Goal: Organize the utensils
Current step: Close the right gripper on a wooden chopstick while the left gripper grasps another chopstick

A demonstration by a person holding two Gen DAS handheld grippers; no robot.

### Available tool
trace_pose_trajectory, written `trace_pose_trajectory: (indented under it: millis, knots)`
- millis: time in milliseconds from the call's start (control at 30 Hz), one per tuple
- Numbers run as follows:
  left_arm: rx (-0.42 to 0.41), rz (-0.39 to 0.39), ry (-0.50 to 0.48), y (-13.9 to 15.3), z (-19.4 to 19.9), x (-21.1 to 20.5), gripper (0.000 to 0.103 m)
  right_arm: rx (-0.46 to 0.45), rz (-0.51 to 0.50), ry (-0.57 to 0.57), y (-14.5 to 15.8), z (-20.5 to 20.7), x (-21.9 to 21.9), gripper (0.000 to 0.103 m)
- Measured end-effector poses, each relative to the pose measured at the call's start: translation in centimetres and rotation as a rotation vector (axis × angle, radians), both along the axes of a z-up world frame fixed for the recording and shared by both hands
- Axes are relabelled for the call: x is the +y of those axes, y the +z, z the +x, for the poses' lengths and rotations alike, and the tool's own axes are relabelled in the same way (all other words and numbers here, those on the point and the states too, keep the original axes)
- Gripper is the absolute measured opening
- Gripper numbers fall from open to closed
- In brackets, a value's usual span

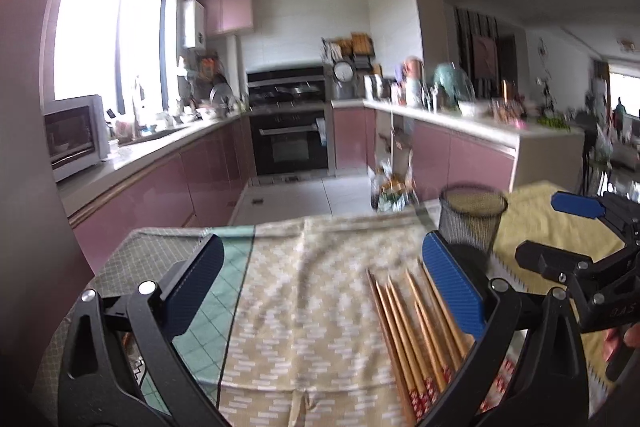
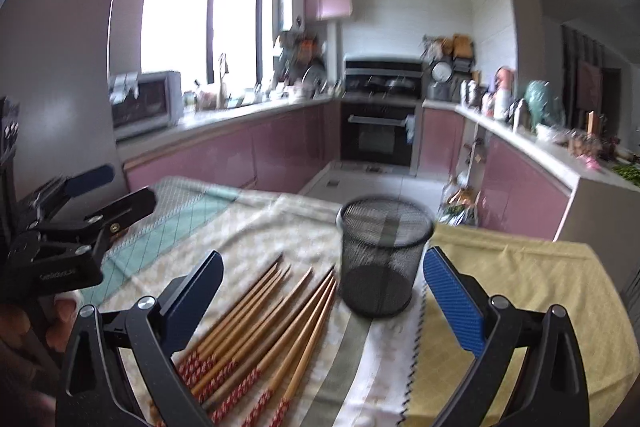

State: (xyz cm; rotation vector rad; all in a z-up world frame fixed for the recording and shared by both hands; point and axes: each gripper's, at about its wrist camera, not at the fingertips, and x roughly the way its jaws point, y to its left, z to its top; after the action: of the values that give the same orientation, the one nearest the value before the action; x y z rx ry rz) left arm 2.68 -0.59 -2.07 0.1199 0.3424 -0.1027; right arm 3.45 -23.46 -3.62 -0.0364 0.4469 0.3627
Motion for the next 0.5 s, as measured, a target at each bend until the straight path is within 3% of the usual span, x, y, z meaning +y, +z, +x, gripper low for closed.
trace_pose_trajectory:
  millis: [100, 267, 400, 500]
  knots:
    - [0.098, 0.038, -0.034, -1.7, 1.2, -0.4, 0.097, 0.128, -0.064, 0.036, -2.2, 1.1, 1.1, 0.094]
    - [0.242, 0.066, -0.102, -4.8, 3.1, -0.9, 0.081, 0.316, -0.088, 0.031, -5.4, 3.1, 1.4, 0.067]
    - [0.354, 0.072, -0.147, -7.0, 4.8, -1.2, 0.074, 0.397, -0.085, 0.021, -6.8, 4.2, 1.1, 0.048]
    - [0.413, 0.084, -0.161, -8.4, 5.6, -1.7, 0.067, 0.428, -0.096, 0.022, -7.4, 4.7, 1.3, 0.041]
